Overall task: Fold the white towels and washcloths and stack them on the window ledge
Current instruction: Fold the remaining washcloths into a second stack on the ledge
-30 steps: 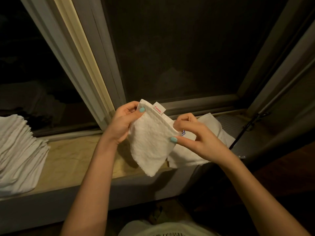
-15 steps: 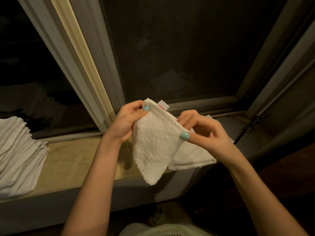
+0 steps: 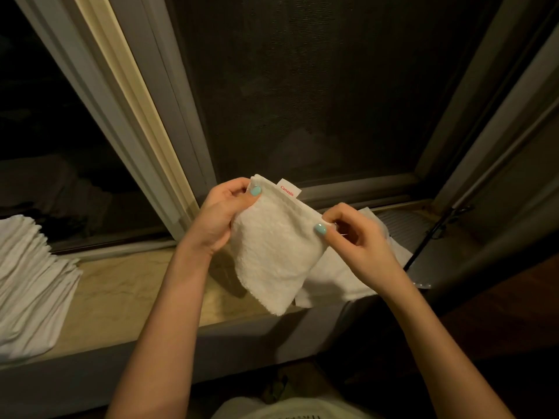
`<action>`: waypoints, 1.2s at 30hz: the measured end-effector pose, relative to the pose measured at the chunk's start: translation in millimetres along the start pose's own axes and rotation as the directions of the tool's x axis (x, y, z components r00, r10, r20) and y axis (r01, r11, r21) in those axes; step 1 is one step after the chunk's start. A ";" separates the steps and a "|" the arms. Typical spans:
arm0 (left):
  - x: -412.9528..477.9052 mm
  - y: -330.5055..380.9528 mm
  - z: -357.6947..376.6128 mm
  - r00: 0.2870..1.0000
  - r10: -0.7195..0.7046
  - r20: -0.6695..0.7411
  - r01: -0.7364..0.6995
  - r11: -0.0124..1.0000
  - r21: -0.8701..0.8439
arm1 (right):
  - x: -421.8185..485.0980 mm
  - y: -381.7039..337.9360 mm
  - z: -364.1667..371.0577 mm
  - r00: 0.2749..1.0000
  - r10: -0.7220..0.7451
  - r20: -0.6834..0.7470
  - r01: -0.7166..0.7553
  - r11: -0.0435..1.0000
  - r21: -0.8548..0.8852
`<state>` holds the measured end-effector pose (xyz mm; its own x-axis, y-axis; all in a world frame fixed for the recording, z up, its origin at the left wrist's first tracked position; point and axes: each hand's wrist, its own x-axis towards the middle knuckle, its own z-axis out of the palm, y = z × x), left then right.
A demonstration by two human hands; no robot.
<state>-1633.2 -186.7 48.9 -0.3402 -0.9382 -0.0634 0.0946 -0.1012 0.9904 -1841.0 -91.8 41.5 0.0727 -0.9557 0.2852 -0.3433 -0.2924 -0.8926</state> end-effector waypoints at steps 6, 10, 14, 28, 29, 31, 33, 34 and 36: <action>-2.1 0.5 1.0 1.000 -0.011 -0.002 0.011 0.998 0.055 | 9.1 5.0 2.6 0.995 0.092 -0.042 -0.096 0.987 -0.129; -6.7 5.0 3.2 0.998 -0.004 0.064 -0.004 0.992 0.125 | 8.7 11.5 2.0 0.988 0.116 -0.106 -0.132 0.978 -0.162; -7.1 6.8 7.1 0.997 -0.011 0.078 -0.011 0.960 0.281 | 7.4 18.0 0.6 0.978 0.195 -0.077 -0.202 0.974 -0.099; -14.8 16.4 -2.2 0.965 -0.120 0.234 -0.018 0.857 0.515 | 23.2 1.8 32.2 0.983 0.059 0.171 -0.071 0.995 0.070; -17.1 14.7 -7.5 0.956 -0.165 0.243 0.006 0.839 0.545 | 22.5 3.6 35.4 0.988 0.041 0.151 -0.052 0.996 0.068; -22.9 10.3 -18.8 0.932 -0.267 0.246 0.053 0.771 0.634 | 21.9 8.8 41.9 0.994 0.042 0.103 -0.048 0.997 0.052; -29.3 6.5 -31.1 0.918 -0.322 0.231 0.082 0.725 0.684 | 22.5 15.1 47.9 0.994 0.087 0.060 -0.089 0.995 0.046; -32.6 5.6 -37.2 0.922 -0.323 0.215 0.091 0.719 0.689 | 22.5 17.4 50.8 0.992 0.114 0.047 -0.117 0.992 0.056; -38.1 4.1 -48.7 0.939 -0.295 0.178 0.100 0.729 0.678 | 21.8 20.8 56.3 0.987 0.155 0.051 -0.159 0.984 0.084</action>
<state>-1574.3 -167.4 49.3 -0.5141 -0.7918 -0.3299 -0.5992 0.0562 0.7987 -1793.8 -120.5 9.5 0.0664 -0.9899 0.1252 -0.2706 -0.1386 -0.9527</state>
